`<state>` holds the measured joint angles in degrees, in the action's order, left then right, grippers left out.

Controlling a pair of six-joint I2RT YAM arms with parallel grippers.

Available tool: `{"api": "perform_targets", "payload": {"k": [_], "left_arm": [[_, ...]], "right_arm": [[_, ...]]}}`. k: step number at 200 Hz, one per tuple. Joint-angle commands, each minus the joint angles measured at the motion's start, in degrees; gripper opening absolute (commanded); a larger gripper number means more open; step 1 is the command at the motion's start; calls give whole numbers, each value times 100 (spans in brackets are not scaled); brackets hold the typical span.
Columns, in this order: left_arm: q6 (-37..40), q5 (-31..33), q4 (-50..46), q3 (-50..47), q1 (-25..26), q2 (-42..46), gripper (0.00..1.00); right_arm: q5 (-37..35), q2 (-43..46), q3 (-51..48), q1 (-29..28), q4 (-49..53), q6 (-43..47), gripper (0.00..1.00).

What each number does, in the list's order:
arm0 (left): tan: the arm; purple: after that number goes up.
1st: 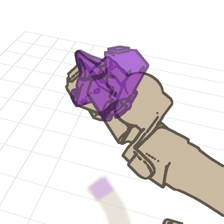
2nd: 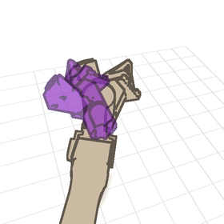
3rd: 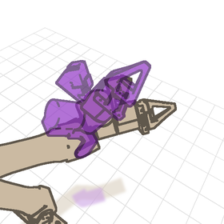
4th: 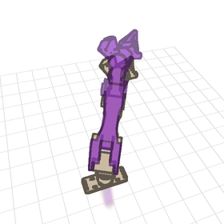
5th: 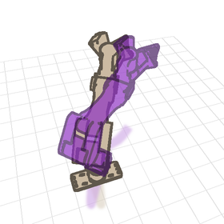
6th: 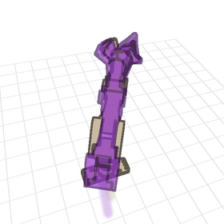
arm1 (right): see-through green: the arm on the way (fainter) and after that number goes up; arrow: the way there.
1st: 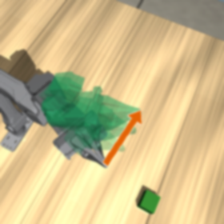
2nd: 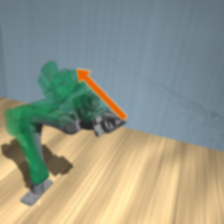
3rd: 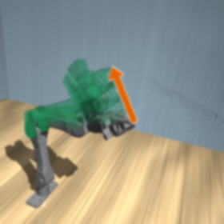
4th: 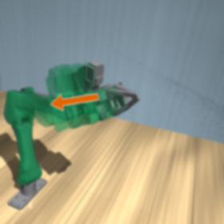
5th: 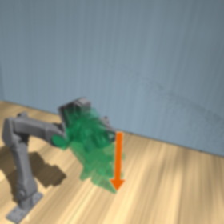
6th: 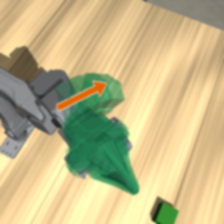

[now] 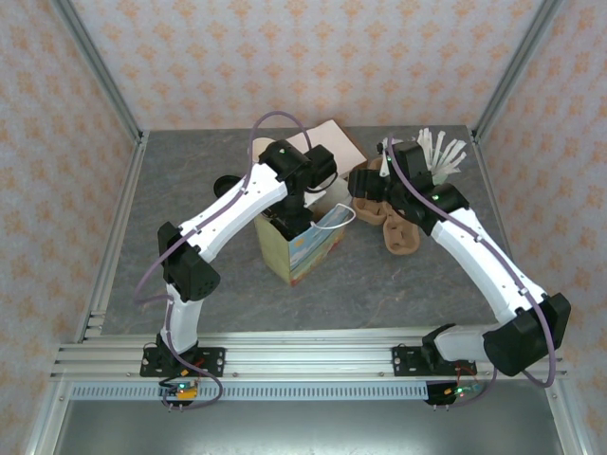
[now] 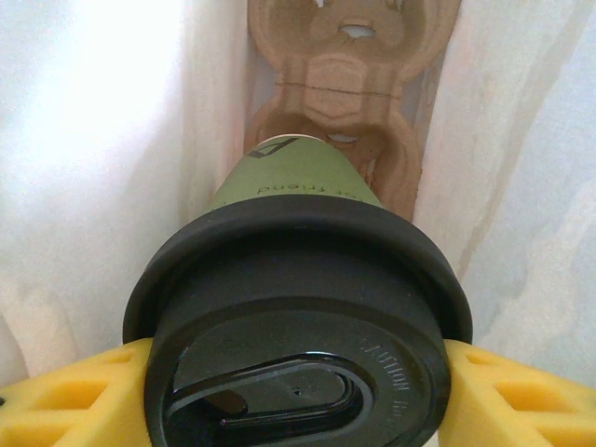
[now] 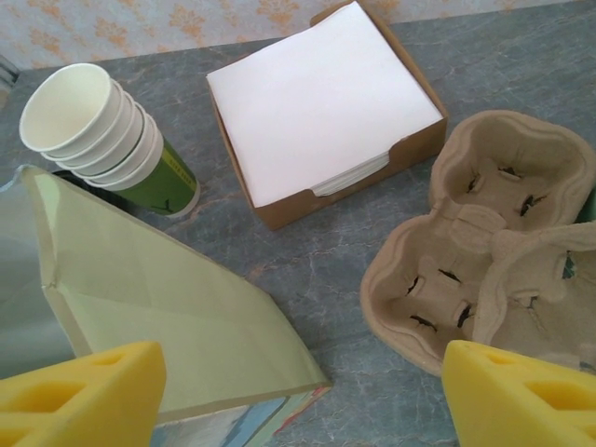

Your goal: Pack the takeout coffee

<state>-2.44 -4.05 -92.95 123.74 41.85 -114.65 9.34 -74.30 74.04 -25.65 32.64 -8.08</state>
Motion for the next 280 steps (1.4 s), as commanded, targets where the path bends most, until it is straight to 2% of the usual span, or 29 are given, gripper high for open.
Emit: {"api": "perform_targets", "payload": {"k": [1, 41, 94, 127, 176, 280], "left_arm": [[156, -17, -657, 1, -45, 93, 43], [165, 8, -637, 7, -45, 162, 42], [202, 9, -614, 9, -49, 196, 42], [200, -7, -586, -34, -45, 223, 41], [244, -16, -520, -146, -45, 328, 41], [268, -354, -255, -180, -175, 282, 39]], "right_arm": [[352, 73, 236, 34, 135, 66, 76], [826, 207, 313, 29, 91, 69, 65], [1423, -336, 586, 21, 240, 122, 47], [1522, -597, 793, 1, 418, 183, 40], [1281, -771, 879, -5, 561, 246, 28], [1273, -802, 858, -35, 541, 263, 26]]}}
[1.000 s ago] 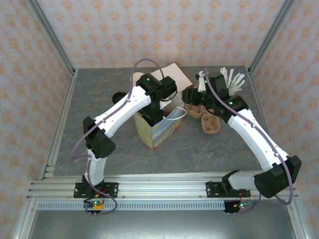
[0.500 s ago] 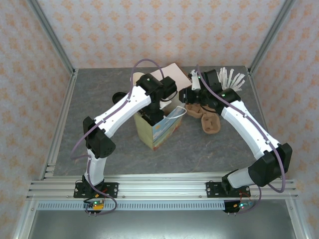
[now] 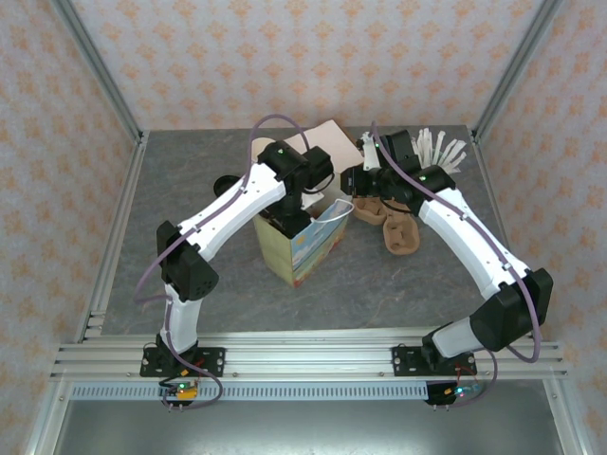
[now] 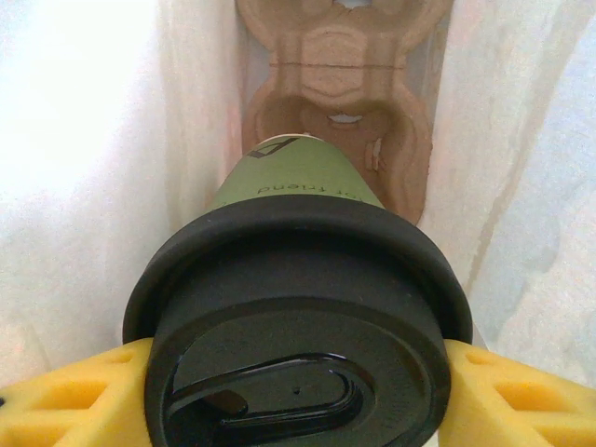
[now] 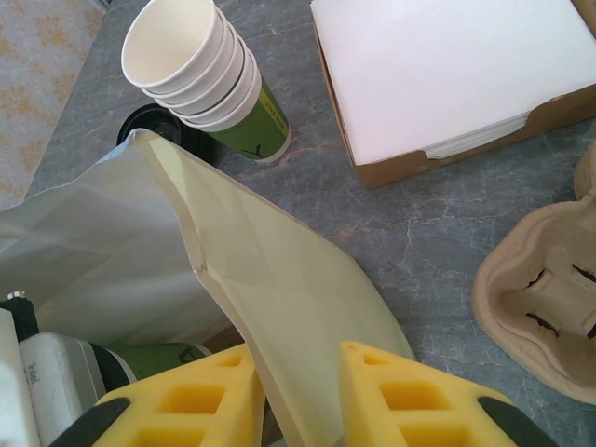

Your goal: Pack the takeout coffee

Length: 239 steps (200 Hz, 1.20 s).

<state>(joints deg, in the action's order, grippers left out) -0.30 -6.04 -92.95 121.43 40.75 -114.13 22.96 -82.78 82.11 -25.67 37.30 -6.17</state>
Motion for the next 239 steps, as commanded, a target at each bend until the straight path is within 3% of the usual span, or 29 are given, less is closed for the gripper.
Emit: {"api": "perform_targets", "payload": {"k": [1, 195, 239], "left_arm": [[50, -162, -253, 54, -66, 231, 39], [-216, -388, 94, 254, -174, -19, 38], [-242, -144, 25, 298, -156, -170, 37]], "right_arm": [[-89, 49, 47, -29, 76, 73, 26], [-153, 148, -71, -79, 27, 112, 24], [-147, 127, -63, -87, 20, 108, 24]]}}
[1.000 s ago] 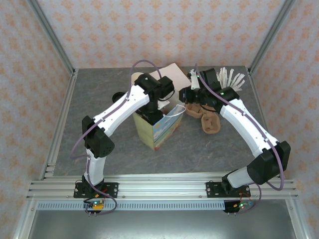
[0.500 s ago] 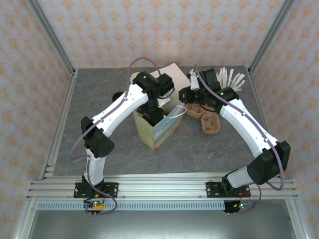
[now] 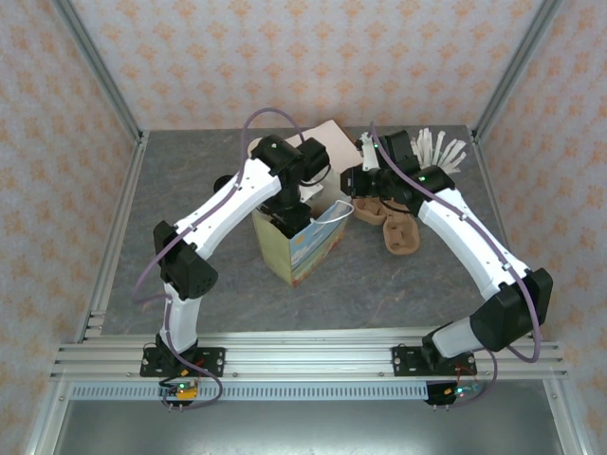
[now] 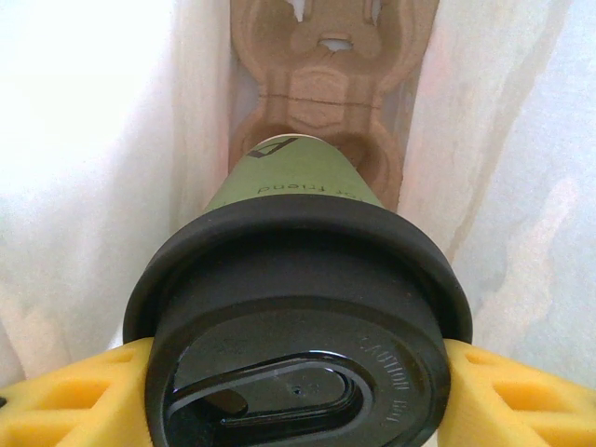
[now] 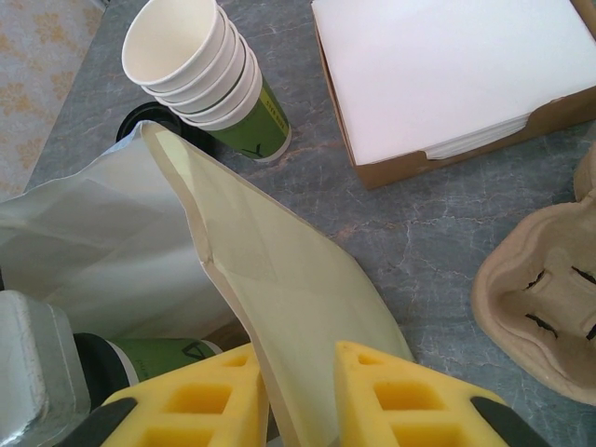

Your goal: Pack the takeout coffee

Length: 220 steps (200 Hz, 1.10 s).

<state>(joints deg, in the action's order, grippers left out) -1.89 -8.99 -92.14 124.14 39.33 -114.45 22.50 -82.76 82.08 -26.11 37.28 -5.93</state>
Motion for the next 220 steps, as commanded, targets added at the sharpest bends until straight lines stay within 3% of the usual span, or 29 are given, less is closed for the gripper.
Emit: {"api": "perform_targets", "payload": {"k": [1, 220], "left_arm": [[-83, 156, -62, 29, -14, -142, 37], [-43, 75, 604, -853, -57, -95, 35]], "right_arm": [[-103, 122, -61, -39, 24, 84, 24], [-119, 110, -58, -52, 25, 95, 23]]}}
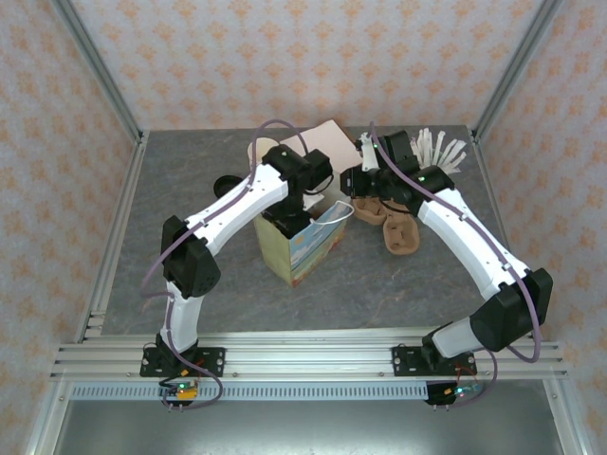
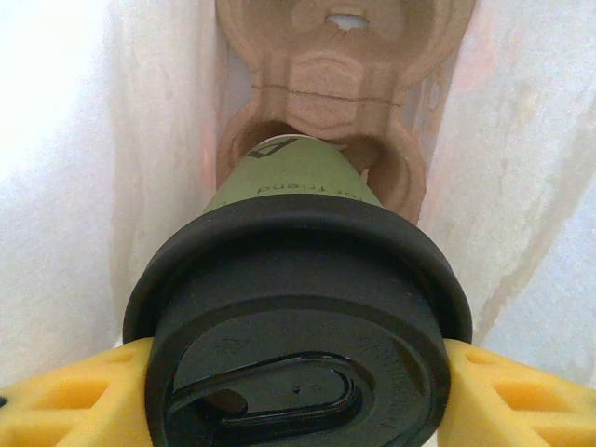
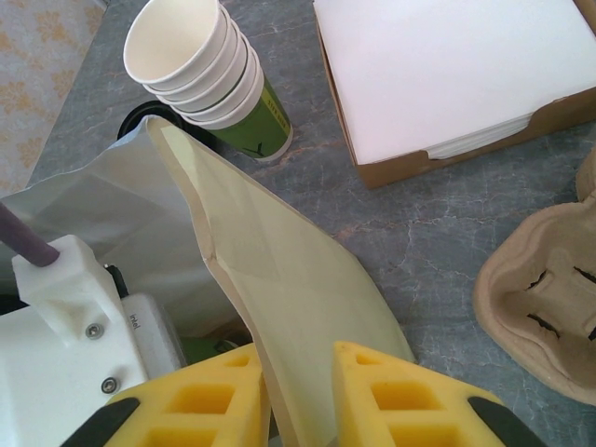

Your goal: Pack the takeout coffee

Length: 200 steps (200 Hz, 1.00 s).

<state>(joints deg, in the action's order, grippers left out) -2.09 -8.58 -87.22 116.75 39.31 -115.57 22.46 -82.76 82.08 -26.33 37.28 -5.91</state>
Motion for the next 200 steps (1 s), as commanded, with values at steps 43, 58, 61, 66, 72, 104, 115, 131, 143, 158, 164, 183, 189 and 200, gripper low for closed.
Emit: {"api": "perform_targets", "payload": {"k": [43, 58, 61, 66, 72, 104, 115, 131, 143, 158, 164, 183, 189, 200], "left_arm": [[-36, 17, 222, -299, -63, 34, 35], [-37, 19, 269, -377, -72, 41, 35], [-37, 16, 267, -393, -73, 35, 35], [-37, 28, 282, -412, -73, 41, 35], [-37, 27, 316, -442, -73, 53, 35], [-46, 3, 400, -568, -88, 71, 35], [-46, -4, 408, -598, -89, 76, 35], [-54, 14, 426, -622, -88, 94, 35], [-70, 20, 434, -601, -86, 123, 35], [-77, 35, 394, -507, -82, 150, 35], [-98, 60, 361, -442, -81, 158, 34], [-156, 184, 243, -225, -48, 208, 34], [-173, 205, 207, -171, -33, 236, 34], [-202, 232, 154, -63, 6, 284, 34]], "right_arm": [[-123, 102, -55, -35, 31, 91, 23], [-119, 100, -50, -33, 36, 95, 23], [-123, 94, -51, -33, 42, 94, 23], [-120, 97, -52, -45, 42, 95, 23], [-120, 102, -51, -32, 40, 91, 23], [-124, 90, -51, -47, 46, 107, 23], [-121, 89, -51, -40, 44, 106, 23], [-123, 93, -39, -42, 46, 101, 23], [-119, 84, -22, -46, 59, 105, 23], [-110, 75, -15, -48, 62, 101, 23], [-110, 67, -4, -46, 61, 100, 23], [-119, 66, -2, -41, 73, 100, 23], [-127, 52, -6, -40, 74, 106, 23], [-136, 53, 5, -42, 85, 110, 23]]}}
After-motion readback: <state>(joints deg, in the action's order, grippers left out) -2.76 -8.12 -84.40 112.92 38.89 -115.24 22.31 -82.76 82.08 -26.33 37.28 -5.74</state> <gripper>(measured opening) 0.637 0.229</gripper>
